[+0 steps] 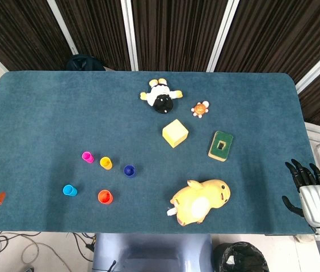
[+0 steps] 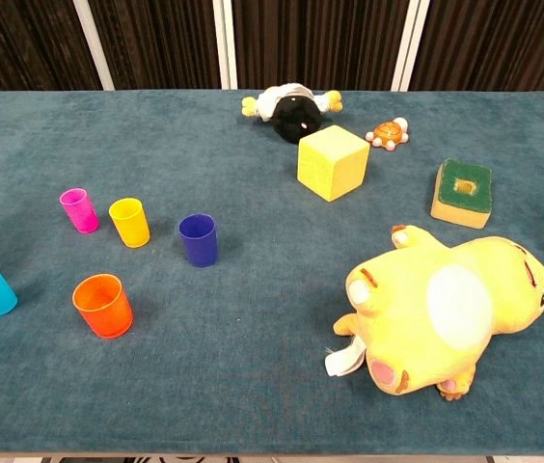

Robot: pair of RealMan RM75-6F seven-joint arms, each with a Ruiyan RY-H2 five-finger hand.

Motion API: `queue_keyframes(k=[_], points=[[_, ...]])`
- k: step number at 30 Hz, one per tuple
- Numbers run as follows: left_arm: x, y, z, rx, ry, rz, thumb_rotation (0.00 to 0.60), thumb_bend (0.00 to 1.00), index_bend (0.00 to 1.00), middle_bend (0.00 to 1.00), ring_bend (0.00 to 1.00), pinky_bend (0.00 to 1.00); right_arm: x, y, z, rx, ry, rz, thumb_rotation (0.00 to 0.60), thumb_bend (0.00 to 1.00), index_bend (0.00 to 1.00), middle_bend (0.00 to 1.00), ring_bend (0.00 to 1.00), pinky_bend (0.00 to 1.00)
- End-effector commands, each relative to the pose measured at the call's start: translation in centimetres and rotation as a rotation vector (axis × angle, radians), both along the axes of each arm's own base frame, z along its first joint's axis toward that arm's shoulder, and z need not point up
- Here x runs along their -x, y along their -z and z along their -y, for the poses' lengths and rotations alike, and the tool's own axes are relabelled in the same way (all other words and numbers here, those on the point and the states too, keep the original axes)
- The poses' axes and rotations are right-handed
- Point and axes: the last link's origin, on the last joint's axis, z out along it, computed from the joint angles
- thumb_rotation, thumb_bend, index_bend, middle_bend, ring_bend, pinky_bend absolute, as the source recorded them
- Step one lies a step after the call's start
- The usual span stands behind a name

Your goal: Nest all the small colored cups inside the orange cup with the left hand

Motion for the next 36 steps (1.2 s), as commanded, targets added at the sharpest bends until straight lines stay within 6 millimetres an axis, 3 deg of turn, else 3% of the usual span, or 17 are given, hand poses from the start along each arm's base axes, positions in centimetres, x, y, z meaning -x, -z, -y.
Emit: queue_keyframes(k=[1,31,36], points=[[0.0,-0.1,0.0,-0.003,0.003,0.004,0.600,0.19,0.00,0.01,0.00,0.03,-0.2,0.1,-0.1,0.000,-0.004,0.007,0.600,0.34,0.08,0.08,0.17,0.10],[-0.1,0.3,-0.1,0.024,0.015,0.014,0.600,0.19,0.00,0.02,0.00,0.03,-0.3,0.2,-0.2,0.012,0.038,0.023,0.600,0.34,0.07,0.08,0.17,0.10],[-1.4,1.6,-1.6,0.158,0.074,0.120,0.600,0.19,0.01,0.04,0.00,0.03,-0.1,0.2,-0.3,0.009,0.051,0.019,0.600,0.34,0.07,0.08,0.17,0.10]])
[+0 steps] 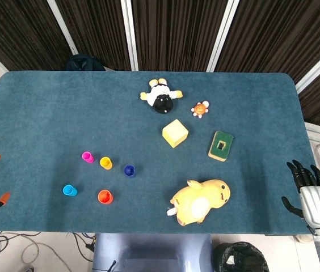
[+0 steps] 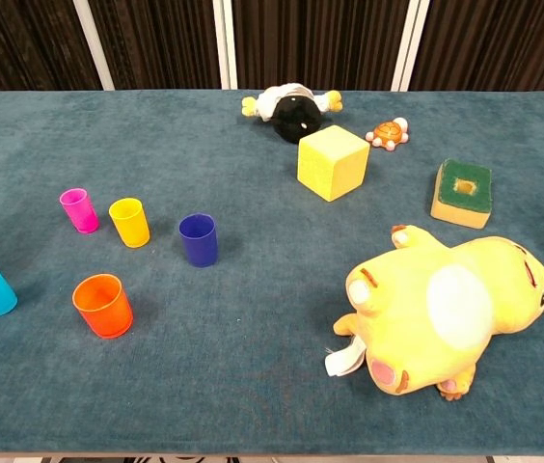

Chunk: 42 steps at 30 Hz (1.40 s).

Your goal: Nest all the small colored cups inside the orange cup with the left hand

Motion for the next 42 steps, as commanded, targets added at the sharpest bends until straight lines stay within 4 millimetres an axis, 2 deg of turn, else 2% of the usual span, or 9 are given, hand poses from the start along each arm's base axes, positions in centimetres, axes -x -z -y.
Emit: queue_keyframes(k=[1,3,5,9,13,16,24,29,42], points=[[-1.4,0.9,-1.9,0.131,0.056,0.088,0.600,0.19,0.02,0.04,0.00,0.03,0.1,0.0,0.0,-0.001,0.006,-0.001,0.600,0.34,0.07,0.08,0.17,0.10],[-2.1,0.9,-3.3,0.161,0.084,0.094,0.600,0.19,0.03,0.05,0.00,0.03,0.1,0.0,0.0,-0.001,0.007,0.001,0.600,0.34,0.07,0.08,0.17,0.10],[-3.5,1.1,-5.7,0.190,0.124,0.077,0.600,0.19,0.03,0.05,0.00,0.03,0.0,0.1,0.0,-0.004,0.005,0.000,0.600,0.34,0.07,0.08,0.17,0.10],[-7.1,2.9,-11.2,0.330,0.155,0.031,0.600,0.19,0.05,0.05,0.00,0.03,-0.1,0.2,0.0,0.002,0.009,-0.002,0.600,0.34,0.07,0.08,0.17,0.10],[-10.2,5.5,-14.0,0.429,0.194,-0.025,0.600,0.19,0.07,0.05,0.00,0.03,-0.1,0.4,0.1,0.004,0.015,-0.004,0.600,0.34,0.07,0.08,0.17,0.10],[-11.7,7.4,-15.1,0.486,0.200,-0.025,0.600,0.18,0.07,0.05,0.00,0.03,0.0,0.5,0.1,0.007,0.020,-0.001,0.600,0.34,0.07,0.08,0.18,0.10],[-14.8,11.7,-16.7,0.578,0.252,-0.079,0.600,0.16,0.10,0.05,0.00,0.03,0.1,0.9,0.1,0.008,0.034,-0.004,0.600,0.34,0.07,0.08,0.18,0.10],[-16.6,14.1,-16.7,0.621,0.293,-0.100,0.600,0.16,0.13,0.06,0.00,0.03,0.1,1.0,0.2,0.013,0.039,-0.008,0.600,0.34,0.07,0.08,0.18,0.10],[-18.4,19.4,-17.0,0.659,0.306,-0.132,0.600,0.18,0.25,0.08,0.00,0.03,0.4,0.6,0.3,0.033,0.053,0.000,0.600,0.34,0.07,0.08,0.18,0.10]])
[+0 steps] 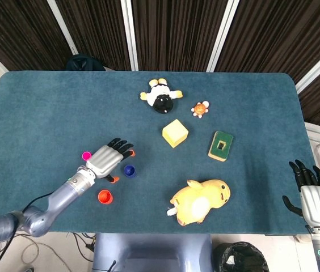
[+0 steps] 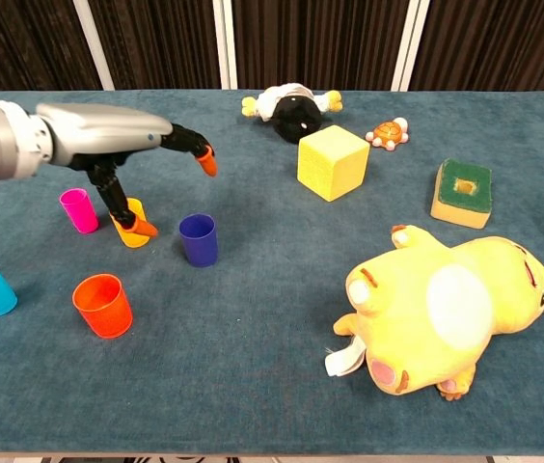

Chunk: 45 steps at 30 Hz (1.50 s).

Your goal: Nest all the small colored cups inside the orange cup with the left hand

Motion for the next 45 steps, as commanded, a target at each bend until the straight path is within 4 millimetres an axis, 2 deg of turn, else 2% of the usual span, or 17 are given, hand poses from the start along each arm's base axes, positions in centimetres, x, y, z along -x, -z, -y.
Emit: queue_keyframes(k=[1,11,18,24,31,36,40,45], points=[[-0.3,1.3,-0.1,0.006,0.015,-0.032,0.600,0.18,0.25,0.08,0.00,0.03,0.0,0.0,0.0,0.002,0.002,0.002,0.600,0.34,0.07,0.08,0.18,0.10],[-0.6,3.2,0.2,0.009,0.027,-0.055,0.600,0.24,0.35,0.12,0.00,0.03,0.1,-0.2,0.1,0.016,0.007,0.010,0.600,0.34,0.07,0.08,0.18,0.10],[0.1,3.4,-0.1,-0.019,0.030,-0.083,0.600,0.26,0.39,0.14,0.00,0.03,0.1,-0.1,0.1,0.020,0.012,0.017,0.600,0.34,0.07,0.08,0.18,0.10],[-0.4,3.7,-0.1,-0.023,0.041,-0.079,0.600,0.29,0.43,0.17,0.00,0.03,0.1,0.0,0.2,0.018,0.014,0.019,0.600,0.34,0.07,0.08,0.18,0.10],[-0.7,4.0,-0.1,-0.030,0.055,-0.074,0.600,0.31,0.43,0.17,0.00,0.03,0.1,0.0,0.2,0.017,0.020,0.024,0.600,0.34,0.07,0.08,0.18,0.10],[-0.7,4.1,0.0,-0.027,0.063,-0.080,0.600,0.37,0.49,0.20,0.00,0.03,0.1,-0.1,0.2,0.021,0.022,0.032,0.600,0.34,0.07,0.08,0.19,0.10],[-1.3,3.5,0.0,-0.042,0.085,-0.059,0.600,0.39,0.50,0.20,0.00,0.03,0.1,-0.2,0.2,0.025,0.019,0.031,0.600,0.34,0.07,0.08,0.19,0.10],[-2.8,0.4,-0.1,-0.080,0.102,0.012,0.600,0.37,0.49,0.21,0.00,0.04,0.1,-0.1,0.2,0.022,0.020,0.030,0.600,0.34,0.07,0.08,0.19,0.10]])
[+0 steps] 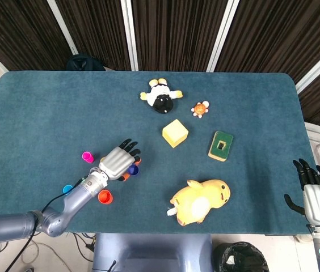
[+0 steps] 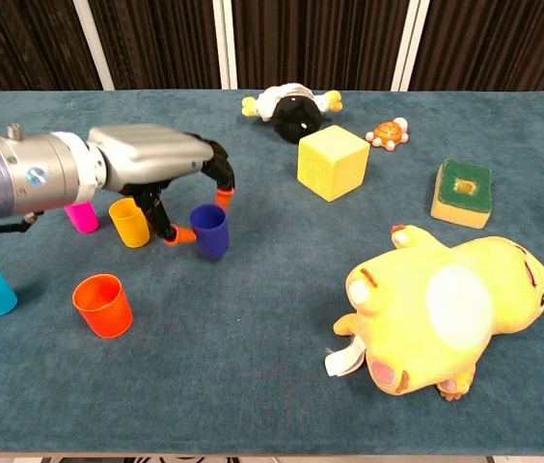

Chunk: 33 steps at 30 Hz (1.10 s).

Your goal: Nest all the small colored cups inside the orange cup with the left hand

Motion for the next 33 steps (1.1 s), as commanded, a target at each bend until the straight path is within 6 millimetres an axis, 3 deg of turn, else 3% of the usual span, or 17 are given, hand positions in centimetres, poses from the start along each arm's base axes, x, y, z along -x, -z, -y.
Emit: queue_keyframes(k=[1,6,15,23,33], points=[[-1.1,-3.0,0.0,-0.032,0.022,0.055,0.600,0.37,0.49,0.21,0.00,0.04,0.0,0.1,0.0,-0.002,0.000,-0.001,0.600,0.34,0.07,0.08,0.19,0.10],[-0.7,-7.0,1.5,-0.050,0.051,0.059,0.600,0.36,0.46,0.21,0.00,0.04,-0.1,0.2,0.0,-0.003,0.000,-0.001,0.600,0.34,0.07,0.08,0.19,0.10],[2.8,-10.4,5.7,0.036,0.014,0.021,0.600,0.35,0.43,0.21,0.00,0.04,-0.2,0.3,-0.1,-0.003,0.002,-0.005,0.600,0.34,0.07,0.08,0.19,0.10],[4.7,-11.2,7.6,0.111,0.000,0.040,0.600,0.35,0.42,0.20,0.00,0.04,-0.2,0.5,0.0,-0.007,0.005,-0.005,0.600,0.34,0.07,0.08,0.19,0.10],[6.2,-10.1,7.6,0.138,-0.020,0.033,0.600,0.35,0.42,0.20,0.00,0.04,0.0,0.2,0.0,0.008,0.011,-0.007,0.600,0.34,0.07,0.08,0.19,0.10]])
